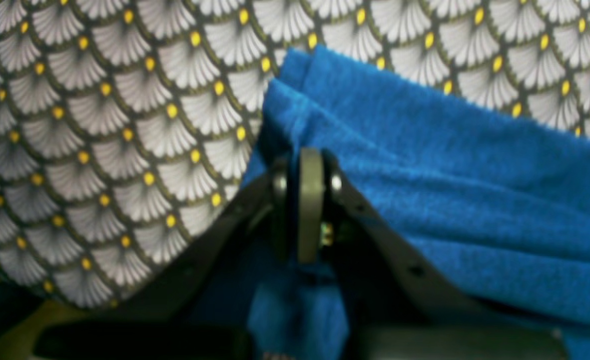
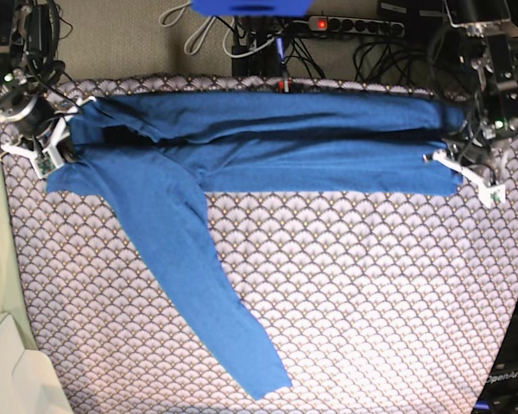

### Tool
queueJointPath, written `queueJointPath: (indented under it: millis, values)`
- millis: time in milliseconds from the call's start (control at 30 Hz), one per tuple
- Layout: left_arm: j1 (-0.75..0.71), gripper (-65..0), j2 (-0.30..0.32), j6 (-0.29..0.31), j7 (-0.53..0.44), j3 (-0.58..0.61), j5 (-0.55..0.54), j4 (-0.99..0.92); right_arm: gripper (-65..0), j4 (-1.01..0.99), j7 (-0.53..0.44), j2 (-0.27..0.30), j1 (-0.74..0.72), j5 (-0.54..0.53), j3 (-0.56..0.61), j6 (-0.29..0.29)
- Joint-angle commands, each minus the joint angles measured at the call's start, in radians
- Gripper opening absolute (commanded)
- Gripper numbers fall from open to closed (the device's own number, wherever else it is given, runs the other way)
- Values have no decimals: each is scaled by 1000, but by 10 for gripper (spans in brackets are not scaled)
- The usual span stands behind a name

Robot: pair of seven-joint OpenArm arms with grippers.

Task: Fold the T-shirt properly
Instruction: 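Grasp the shirt sides with both grippers and fold the hem half over toward the collar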

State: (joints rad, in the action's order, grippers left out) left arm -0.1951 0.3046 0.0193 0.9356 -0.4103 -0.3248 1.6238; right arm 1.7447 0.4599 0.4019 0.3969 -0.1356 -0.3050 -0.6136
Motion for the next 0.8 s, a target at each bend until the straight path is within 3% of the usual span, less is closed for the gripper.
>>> queueJointPath:
  millis: [0, 300, 467, 767]
  values:
    - [4, -646, 20, -6, -14, -6, 6, 8, -650, 13, -17, 18, 0, -3, -10, 5]
    - [4, -646, 20, -6, -25, 18, 6, -119, -650, 13, -17, 18, 32, -3, -4, 5]
    - [4, -646, 41, -6, -25, 77, 6, -119, -650, 11, -17, 18, 35, -3, -7, 5]
    - [-10, -646, 55, -6, -19, 80, 6, -125, -650, 11, -11, 18, 37, 0, -4, 5]
